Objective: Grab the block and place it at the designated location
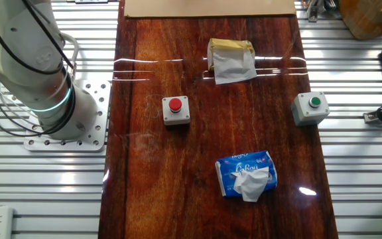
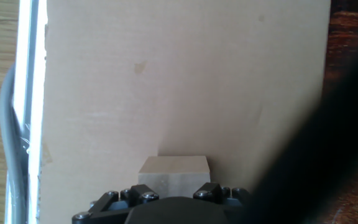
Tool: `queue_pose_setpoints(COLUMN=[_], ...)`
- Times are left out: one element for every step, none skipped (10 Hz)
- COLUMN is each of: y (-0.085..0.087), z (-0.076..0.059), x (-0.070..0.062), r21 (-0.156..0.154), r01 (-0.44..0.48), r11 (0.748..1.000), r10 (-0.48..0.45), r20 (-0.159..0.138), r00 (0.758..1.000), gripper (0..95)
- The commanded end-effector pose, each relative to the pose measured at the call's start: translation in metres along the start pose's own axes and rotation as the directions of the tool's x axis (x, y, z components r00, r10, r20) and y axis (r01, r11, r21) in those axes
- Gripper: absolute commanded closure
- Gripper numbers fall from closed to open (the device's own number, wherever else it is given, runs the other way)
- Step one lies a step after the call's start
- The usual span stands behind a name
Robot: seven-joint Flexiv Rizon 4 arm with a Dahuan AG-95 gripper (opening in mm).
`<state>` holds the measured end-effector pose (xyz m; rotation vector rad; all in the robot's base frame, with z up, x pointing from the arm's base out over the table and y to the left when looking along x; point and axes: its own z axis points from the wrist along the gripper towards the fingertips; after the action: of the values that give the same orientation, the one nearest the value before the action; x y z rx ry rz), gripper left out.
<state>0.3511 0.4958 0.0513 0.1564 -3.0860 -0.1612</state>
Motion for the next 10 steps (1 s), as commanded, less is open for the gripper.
queue_pose_setpoints(y=[0.0012, 0.0013, 0.0016, 0.0020, 0.0024, 0.0027, 0.0029, 0.0030, 0.0031, 0.0032], z=[0.0019, 0.0020, 0.0023, 0.0026, 0.0031, 0.0034, 0.0036, 0.0039, 0.0041, 0.0043], x=[-0.0011, -0.0012, -0.0015, -0.0018, -0.0022, -0.0025, -0.0026, -0.0027, -0.0028, -0.0028], r21=[0.000, 0.000, 0.000, 0.002, 0.001, 0.002, 0.002, 0.005, 0.004, 0.003], r01=[-0.001, -0.001, -0.001, -0.002, -0.007, -0.008, -0.009, -0.008, -0.008, -0.008], r11=[1.000, 1.000, 1.000, 1.000, 1.000, 1.000, 1.000, 1.000, 1.000, 1.000], r10=[0.001, 0.001, 0.001, 0.002, 0.007, 0.008, 0.009, 0.008, 0.008, 0.008], r20=[0.001, 0.001, 0.002, 0.002, 0.002, 0.003, 0.003, 0.004, 0.005, 0.004], r00=[1.000, 1.000, 1.000, 1.000, 1.000, 1.000, 1.000, 1.000, 1.000, 1.000], gripper=[95.0, 95.0, 95.0, 95.0, 95.0, 95.0, 95.0, 95.0, 95.0, 95.0])
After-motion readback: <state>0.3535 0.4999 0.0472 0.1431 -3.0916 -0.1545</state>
